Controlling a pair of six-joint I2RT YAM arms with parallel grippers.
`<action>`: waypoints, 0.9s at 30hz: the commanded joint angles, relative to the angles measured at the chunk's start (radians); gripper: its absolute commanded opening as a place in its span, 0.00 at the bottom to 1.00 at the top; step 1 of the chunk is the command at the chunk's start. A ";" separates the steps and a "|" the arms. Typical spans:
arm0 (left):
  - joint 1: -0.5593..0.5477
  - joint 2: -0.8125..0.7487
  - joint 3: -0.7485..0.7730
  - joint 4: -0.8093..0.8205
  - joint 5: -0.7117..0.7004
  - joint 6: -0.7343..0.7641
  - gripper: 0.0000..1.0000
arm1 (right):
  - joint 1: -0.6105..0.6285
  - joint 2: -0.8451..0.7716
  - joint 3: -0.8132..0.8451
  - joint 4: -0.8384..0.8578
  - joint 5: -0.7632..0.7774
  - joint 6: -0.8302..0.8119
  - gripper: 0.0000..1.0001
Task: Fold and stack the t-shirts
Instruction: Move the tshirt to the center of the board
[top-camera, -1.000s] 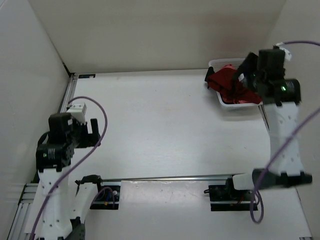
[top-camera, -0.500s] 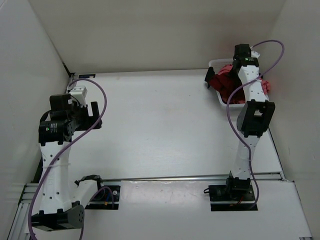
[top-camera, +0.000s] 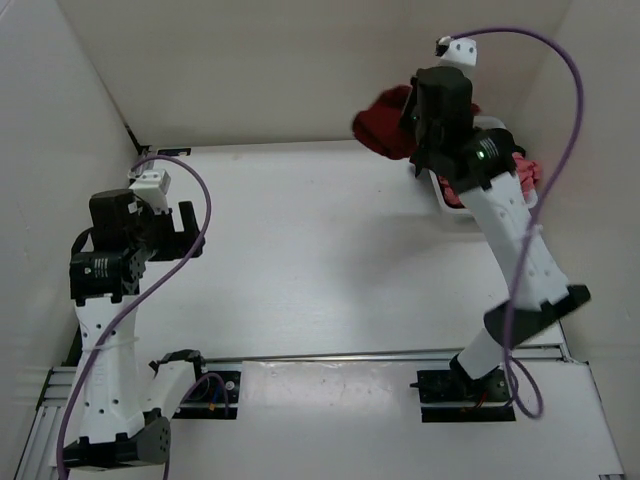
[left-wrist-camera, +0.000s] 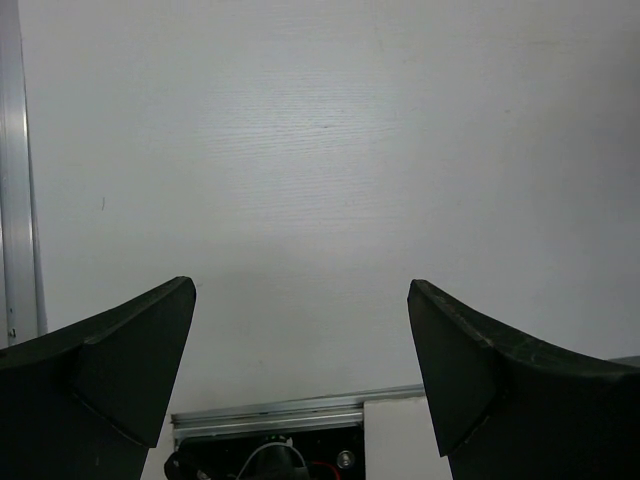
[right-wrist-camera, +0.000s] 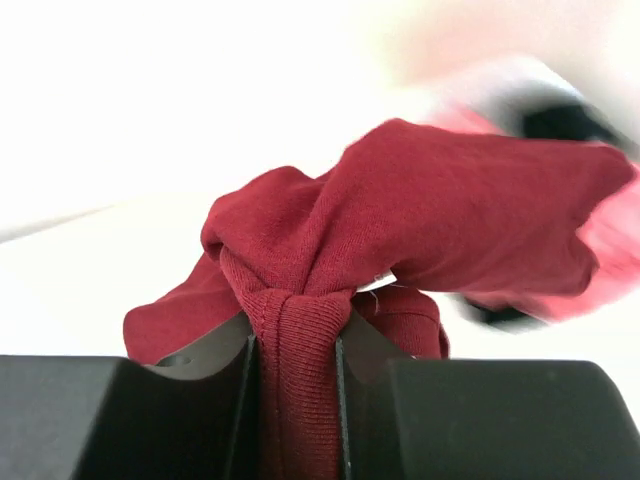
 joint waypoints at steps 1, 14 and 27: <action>0.003 -0.030 0.052 0.004 0.069 0.000 1.00 | 0.185 -0.199 0.003 0.176 0.166 -0.034 0.00; 0.003 0.020 0.194 0.013 0.095 0.000 1.00 | 0.527 -0.147 -0.268 0.129 0.053 0.659 0.04; -0.076 0.221 0.176 -0.104 0.058 0.000 1.00 | 0.337 0.033 -0.231 -0.054 -0.338 0.511 0.90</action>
